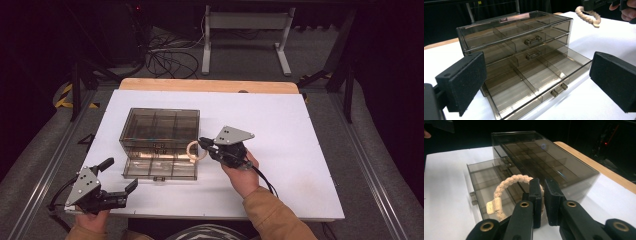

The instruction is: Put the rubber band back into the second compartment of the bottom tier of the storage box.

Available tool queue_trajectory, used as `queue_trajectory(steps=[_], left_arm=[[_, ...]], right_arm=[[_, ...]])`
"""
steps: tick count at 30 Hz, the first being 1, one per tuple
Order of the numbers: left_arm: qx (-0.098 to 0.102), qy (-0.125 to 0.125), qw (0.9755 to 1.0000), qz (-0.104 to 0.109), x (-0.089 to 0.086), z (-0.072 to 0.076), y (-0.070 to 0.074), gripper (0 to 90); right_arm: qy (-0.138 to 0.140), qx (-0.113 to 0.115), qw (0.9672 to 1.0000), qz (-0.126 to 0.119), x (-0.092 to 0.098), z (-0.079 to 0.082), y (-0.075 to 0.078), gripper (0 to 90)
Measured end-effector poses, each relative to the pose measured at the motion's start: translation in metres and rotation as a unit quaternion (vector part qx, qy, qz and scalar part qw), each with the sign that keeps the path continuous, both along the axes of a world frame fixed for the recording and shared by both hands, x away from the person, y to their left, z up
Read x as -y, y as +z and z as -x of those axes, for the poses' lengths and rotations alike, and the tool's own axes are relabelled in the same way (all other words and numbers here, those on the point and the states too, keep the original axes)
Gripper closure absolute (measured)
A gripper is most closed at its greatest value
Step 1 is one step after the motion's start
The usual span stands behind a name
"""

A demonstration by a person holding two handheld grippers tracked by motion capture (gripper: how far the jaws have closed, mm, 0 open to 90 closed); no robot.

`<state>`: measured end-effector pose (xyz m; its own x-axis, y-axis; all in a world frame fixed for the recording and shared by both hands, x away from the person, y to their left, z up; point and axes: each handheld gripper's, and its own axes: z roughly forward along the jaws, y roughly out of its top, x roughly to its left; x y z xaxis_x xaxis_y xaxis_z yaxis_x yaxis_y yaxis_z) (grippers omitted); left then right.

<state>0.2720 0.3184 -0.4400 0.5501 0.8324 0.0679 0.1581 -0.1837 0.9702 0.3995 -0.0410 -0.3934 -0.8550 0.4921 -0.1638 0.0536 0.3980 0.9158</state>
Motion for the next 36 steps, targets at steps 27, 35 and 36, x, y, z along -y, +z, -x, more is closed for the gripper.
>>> queue_trajectory(steps=[27,35,36], left_arm=[[-0.001,0.002,1.0000,0.002,-0.001,0.001,-0.001,1.8],[-0.001,0.002,1.0000,0.002,-0.001,0.001,-0.001,1.8],[-0.001,0.002,1.0000,0.002,-0.001,0.001,-0.001,1.8]], right_arm=[[0.024,0.016,0.9988,0.039,-0.067,0.003,-0.022,84.7],[0.030,0.020,0.9983,0.047,-0.081,0.002,-0.030,84.6],[0.030,0.021,0.9982,0.048,-0.083,0.002,-0.031,84.6]])
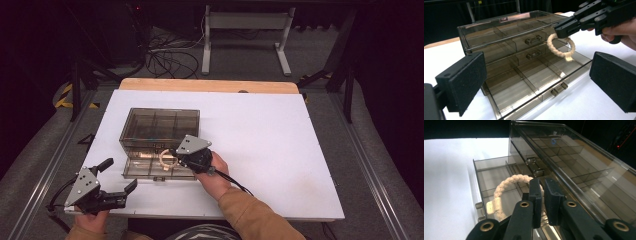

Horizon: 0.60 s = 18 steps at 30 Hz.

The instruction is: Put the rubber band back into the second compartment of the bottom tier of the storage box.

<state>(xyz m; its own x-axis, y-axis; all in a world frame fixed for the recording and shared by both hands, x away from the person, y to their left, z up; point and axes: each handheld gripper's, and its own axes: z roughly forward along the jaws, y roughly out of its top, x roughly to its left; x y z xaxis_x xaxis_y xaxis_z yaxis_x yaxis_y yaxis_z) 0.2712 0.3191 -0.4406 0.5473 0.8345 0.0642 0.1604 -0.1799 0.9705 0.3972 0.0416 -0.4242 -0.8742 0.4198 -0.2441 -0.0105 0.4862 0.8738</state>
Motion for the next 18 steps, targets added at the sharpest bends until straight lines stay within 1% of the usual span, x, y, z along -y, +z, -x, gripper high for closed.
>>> queue_trajectory(steps=[7,12,18], left_arm=[[0.000,0.000,1.0000,0.000,0.000,0.000,0.000,1.8],[-0.002,-0.001,1.0000,-0.002,0.000,0.000,0.000,1.8],[-0.002,-0.002,1.0000,-0.001,0.000,0.000,0.000,1.8]], right_arm=[[0.003,0.006,0.9999,0.014,-0.010,0.001,-0.007,84.6],[-0.001,0.012,0.9996,0.024,-0.015,0.000,-0.013,84.6],[-0.005,0.027,0.9990,0.034,-0.021,0.002,-0.018,84.6]])
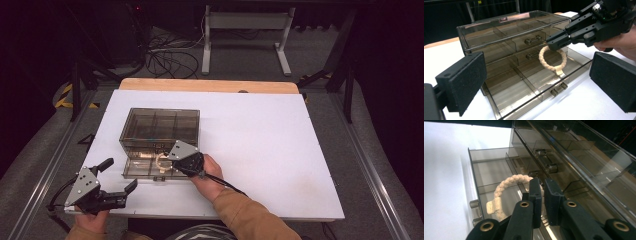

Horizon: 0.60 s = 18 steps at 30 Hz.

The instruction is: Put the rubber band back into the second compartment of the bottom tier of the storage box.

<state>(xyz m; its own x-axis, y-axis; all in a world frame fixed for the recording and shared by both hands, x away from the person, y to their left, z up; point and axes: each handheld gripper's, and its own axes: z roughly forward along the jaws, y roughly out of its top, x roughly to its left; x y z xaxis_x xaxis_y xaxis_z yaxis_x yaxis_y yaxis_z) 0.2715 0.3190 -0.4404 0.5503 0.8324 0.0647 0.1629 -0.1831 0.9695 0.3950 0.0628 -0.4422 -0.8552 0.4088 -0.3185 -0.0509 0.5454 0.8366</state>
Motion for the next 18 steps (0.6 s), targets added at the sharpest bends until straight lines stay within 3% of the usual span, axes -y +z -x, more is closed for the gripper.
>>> queue_trajectory(steps=[18], left_arm=[[-0.001,-0.001,1.0000,0.001,0.0003,-0.0003,-0.0002,1.8]], right_arm=[[0.001,0.016,0.9997,0.018,-0.0095,0.0024,-0.0098,84.4]])
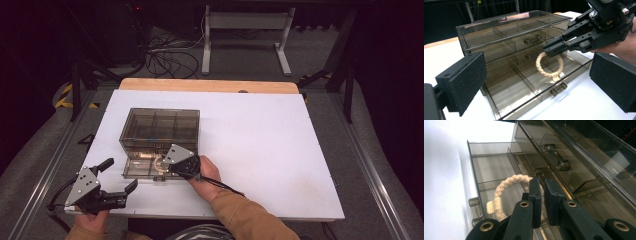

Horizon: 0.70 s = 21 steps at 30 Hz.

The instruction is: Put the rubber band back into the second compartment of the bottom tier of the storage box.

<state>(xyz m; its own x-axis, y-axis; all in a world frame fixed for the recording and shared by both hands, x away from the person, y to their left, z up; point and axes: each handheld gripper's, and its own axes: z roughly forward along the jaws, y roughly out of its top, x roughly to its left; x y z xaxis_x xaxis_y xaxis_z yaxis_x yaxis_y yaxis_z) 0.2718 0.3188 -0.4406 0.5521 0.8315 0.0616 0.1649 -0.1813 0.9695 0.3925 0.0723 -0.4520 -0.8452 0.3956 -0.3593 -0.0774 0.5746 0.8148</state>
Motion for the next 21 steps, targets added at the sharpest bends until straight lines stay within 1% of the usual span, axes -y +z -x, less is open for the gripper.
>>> queue_trajectory(steps=[6,12,21], left_arm=[[0.001,0.000,1.0000,0.001,0.0001,-0.0002,-0.0002,1.8],[0.000,-0.001,1.0000,0.000,-0.0001,-0.0005,-0.0003,1.8],[-0.001,-0.001,1.0000,-0.001,0.0000,-0.0008,-0.0001,1.8]], right_arm=[[0.002,-0.002,1.0000,0.002,-0.0018,0.0010,-0.0016,84.3],[0.011,-0.006,0.9999,0.005,-0.0039,0.0019,-0.0036,84.2],[0.018,-0.023,0.9995,0.006,-0.0059,0.0007,-0.0062,83.9]])
